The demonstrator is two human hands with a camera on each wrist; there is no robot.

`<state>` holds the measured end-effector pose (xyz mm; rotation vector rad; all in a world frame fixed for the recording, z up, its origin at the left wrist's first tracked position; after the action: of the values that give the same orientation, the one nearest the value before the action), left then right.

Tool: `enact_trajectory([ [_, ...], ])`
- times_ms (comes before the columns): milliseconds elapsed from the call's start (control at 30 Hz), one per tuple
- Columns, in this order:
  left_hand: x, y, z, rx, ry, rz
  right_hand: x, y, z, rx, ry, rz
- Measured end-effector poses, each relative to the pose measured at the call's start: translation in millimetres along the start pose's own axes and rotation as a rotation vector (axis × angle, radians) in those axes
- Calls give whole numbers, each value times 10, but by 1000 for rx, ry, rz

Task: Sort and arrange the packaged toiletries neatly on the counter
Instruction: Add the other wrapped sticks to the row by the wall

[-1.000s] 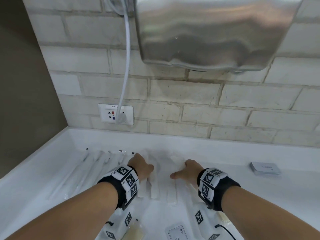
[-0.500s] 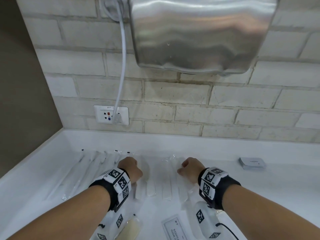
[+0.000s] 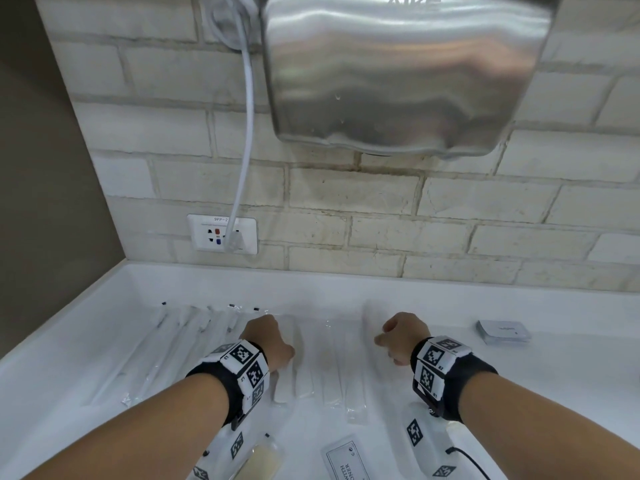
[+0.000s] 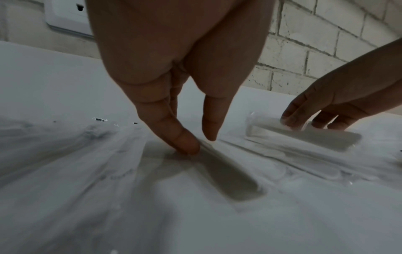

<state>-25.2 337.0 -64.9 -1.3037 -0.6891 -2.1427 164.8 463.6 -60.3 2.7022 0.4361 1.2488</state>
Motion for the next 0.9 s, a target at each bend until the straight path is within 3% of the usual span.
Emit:
enact_trajectory([
  [267, 6, 10, 0, -70, -60, -32, 31, 54, 159, 36, 285, -16],
  [400, 22, 48, 2, -112, -76, -29, -66, 153, 24, 280, 282, -21],
  [600, 67, 81, -65, -268, -157, -113, -355, 496, -220, 695, 471, -269],
  [767, 23, 205, -154, -387, -465, -229, -599, 580, -274, 783, 656, -391],
  [900, 7, 257, -226, -415, -513, -184, -707, 632, -255, 814, 713, -373],
])
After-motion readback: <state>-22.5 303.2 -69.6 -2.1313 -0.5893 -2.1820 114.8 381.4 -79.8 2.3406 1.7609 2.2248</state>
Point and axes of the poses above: each hand's wrist, its own y-axis away from the middle knuckle, its own x-axis out of the back of the hand, z = x × y, the point moved 1 cm from there along -y, towards the middle knuckle, and after that the axes turned 5 degrees about z, right-handed, at the moved point
